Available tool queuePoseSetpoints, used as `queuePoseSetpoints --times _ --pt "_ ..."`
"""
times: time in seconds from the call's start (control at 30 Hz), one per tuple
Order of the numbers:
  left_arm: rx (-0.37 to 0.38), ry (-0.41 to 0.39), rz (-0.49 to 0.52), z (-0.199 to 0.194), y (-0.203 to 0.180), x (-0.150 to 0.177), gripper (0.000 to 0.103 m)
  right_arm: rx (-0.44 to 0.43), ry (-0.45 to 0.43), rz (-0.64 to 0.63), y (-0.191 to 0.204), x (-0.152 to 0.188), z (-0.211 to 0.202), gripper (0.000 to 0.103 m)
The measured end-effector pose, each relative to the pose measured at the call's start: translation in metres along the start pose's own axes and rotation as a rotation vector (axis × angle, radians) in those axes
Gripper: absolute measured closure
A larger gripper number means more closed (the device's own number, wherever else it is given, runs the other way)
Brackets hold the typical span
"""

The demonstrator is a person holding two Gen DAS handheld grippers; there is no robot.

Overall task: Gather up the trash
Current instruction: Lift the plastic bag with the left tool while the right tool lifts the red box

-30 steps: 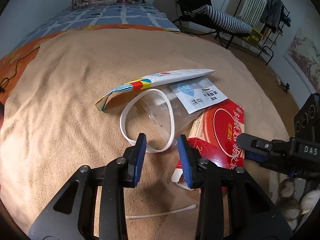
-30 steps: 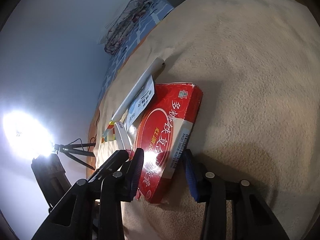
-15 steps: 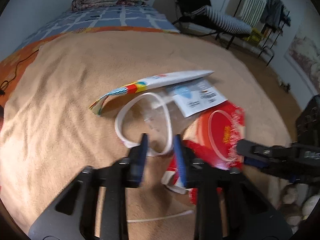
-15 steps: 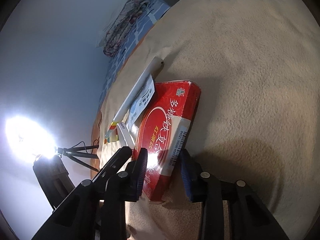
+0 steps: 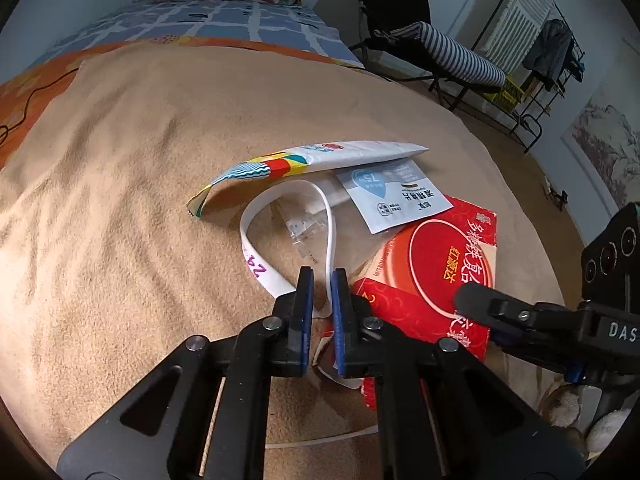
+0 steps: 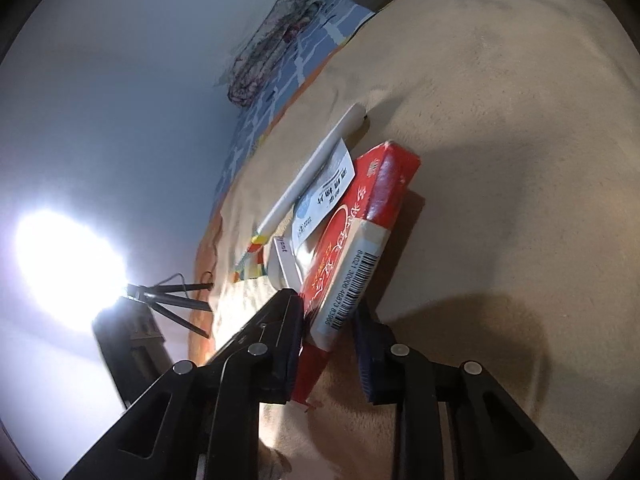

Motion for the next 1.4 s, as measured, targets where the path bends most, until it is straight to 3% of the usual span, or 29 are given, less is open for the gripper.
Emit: queuePoseSetpoints --times 0.27,0.43,0.57,0.63,0.7,0.87,1.17,1.4 --pt "-0.028 -0.011 0.032 0.001 -0.014 -0.003 0.055 0.09 -0.037 -0.085 0.007 0.002 -0.023 0.08" --pt "-0.052 0.012 0.053 0.012 -0.021 -0.003 0.055 0.136 -0.063 -0.135 0.006 0.005 -0.043 0.08" --pt "-0.093 0.014 0.007 0.016 -0.013 -0.006 0.091 0.152 -0.075 -0.158 0.004 0.006 -0.054 0.08" --pt "-0.039 0.006 -0.055 0.012 -0.003 -0.006 0.095 0.154 -0.078 -0.165 0.002 0.008 -0.058 0.08" --pt "-0.005 -0.01 -0.102 0.005 0.005 -0.007 0.095 0.158 -0.085 -0.173 0.003 0.009 -0.061 0.081" --pt "0.018 -0.033 -0.094 -0.02 0.006 -0.004 0.096 0.154 -0.106 -0.189 0.006 0.012 -0.074 0.084" --pt "0.013 -0.073 0.0 -0.073 -0.009 0.008 0.096 0.177 -0.132 -0.229 0.014 0.026 -0.096 0.089" --pt "-0.015 0.02 -0.008 -0.07 0.004 0.03 0.096 0.214 -0.133 -0.271 0.02 0.039 -0.098 0.089"
Point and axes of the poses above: each gripper's, at about its wrist camera, not at the fingertips, and z roughly the way its jaws point, y to its left, x to its underside, the point moved 1 cm from there along z, roughly the way its jaws point, and after that the axes turned 10 degrees about x, right-handed, at the moved point
